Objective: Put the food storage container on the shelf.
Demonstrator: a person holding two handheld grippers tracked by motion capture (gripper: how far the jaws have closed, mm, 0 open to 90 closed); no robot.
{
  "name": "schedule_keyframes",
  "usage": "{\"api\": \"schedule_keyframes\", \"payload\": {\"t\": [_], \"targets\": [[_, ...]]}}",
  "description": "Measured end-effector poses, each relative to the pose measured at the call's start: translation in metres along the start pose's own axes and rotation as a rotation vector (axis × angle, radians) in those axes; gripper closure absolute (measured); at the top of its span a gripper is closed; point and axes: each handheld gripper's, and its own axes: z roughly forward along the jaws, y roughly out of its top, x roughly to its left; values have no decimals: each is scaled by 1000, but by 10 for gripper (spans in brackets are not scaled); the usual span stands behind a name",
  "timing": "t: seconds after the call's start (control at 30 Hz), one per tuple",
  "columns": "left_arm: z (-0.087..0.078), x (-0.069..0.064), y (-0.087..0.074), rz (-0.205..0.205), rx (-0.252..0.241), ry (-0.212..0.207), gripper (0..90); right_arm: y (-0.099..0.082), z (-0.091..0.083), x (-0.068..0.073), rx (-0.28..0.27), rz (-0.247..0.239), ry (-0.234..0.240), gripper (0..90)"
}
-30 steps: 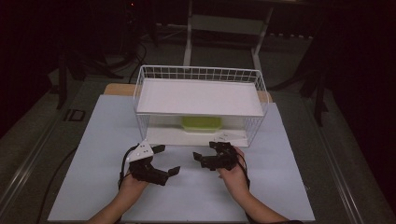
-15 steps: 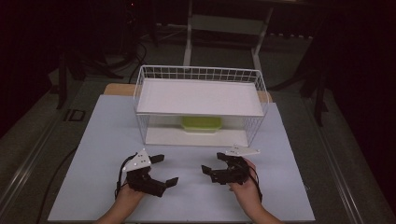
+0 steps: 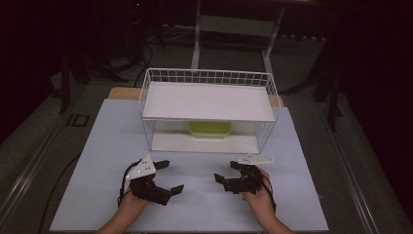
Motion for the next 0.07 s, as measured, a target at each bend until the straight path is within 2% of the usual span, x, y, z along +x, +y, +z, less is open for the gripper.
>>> {"api": "schedule_keyframes", "payload": {"t": [0.07], "targets": [[0, 0, 0, 0, 1, 0, 4, 0, 0, 0, 2, 2, 5, 159]]}}
